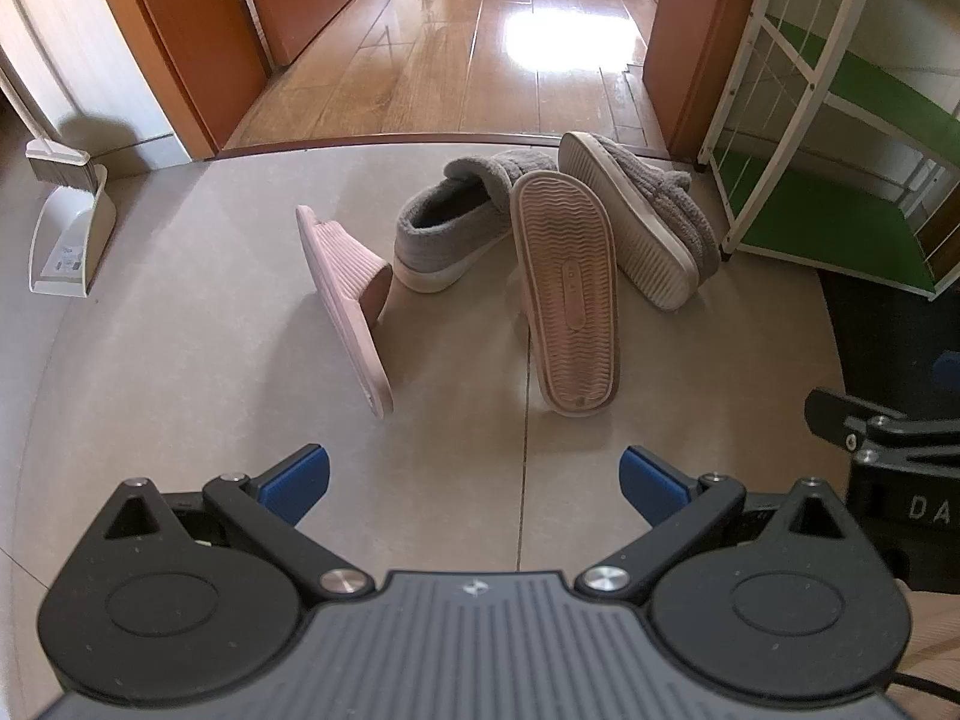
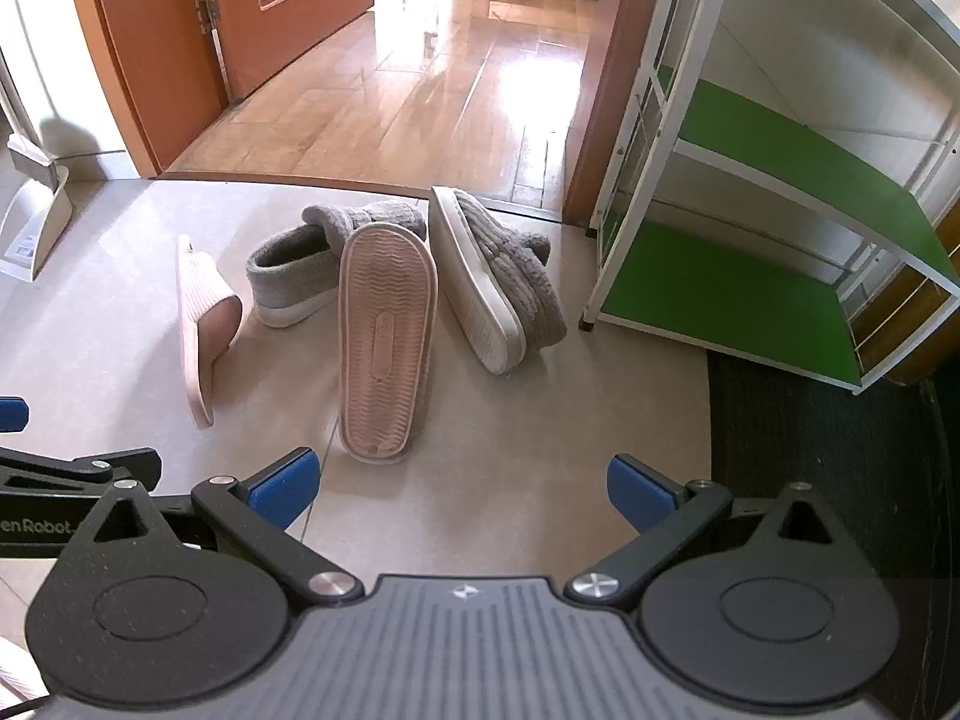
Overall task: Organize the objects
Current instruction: 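Move the left gripper toward the sole-up pink slipper, then close the left gripper on the sole-up pink slipper's edge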
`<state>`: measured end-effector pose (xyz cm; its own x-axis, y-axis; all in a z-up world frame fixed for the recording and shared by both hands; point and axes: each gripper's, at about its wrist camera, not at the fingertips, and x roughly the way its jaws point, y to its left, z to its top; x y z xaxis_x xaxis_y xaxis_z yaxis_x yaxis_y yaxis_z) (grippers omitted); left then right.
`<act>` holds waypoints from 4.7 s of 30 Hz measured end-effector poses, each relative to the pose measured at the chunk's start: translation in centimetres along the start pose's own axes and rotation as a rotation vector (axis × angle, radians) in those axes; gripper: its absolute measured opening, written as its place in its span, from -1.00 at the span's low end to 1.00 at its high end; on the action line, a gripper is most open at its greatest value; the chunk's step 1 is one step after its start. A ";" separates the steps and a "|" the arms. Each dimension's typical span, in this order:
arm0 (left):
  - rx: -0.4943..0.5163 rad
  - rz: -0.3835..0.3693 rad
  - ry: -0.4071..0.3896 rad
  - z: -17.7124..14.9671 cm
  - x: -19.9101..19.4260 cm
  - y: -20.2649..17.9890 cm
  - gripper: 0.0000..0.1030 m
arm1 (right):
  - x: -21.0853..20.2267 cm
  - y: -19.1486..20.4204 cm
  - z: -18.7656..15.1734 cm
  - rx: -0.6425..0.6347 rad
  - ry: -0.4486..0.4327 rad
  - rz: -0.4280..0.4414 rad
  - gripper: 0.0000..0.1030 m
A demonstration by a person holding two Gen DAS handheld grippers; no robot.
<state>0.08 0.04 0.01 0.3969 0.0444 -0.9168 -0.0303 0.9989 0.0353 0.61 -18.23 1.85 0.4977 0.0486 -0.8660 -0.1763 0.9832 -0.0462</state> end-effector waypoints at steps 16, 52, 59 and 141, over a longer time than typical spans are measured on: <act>-0.022 0.010 -0.042 1.1 -1.0 -0.3 0.98 | -1.0 -0.6 1.2 0.013 -0.012 0.042 1.00; 0.184 0.099 -0.080 8.5 7.2 1.5 0.98 | -0.1 -0.1 0.8 -0.043 -0.047 0.101 1.00; 0.176 0.044 -0.085 9.0 8.1 2.1 0.94 | 0.8 0.1 -0.6 -0.080 -0.034 0.109 1.00; -0.070 -0.211 0.033 3.6 25.7 -2.9 -0.41 | 4.1 -0.1 -5.8 -0.234 0.095 0.170 1.00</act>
<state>13.68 -1.71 -22.20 0.3714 -0.1674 -0.9133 -0.0134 0.9825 -0.1855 -2.20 -19.16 -4.60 0.3648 0.1819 -0.9132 -0.4471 0.8945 -0.0004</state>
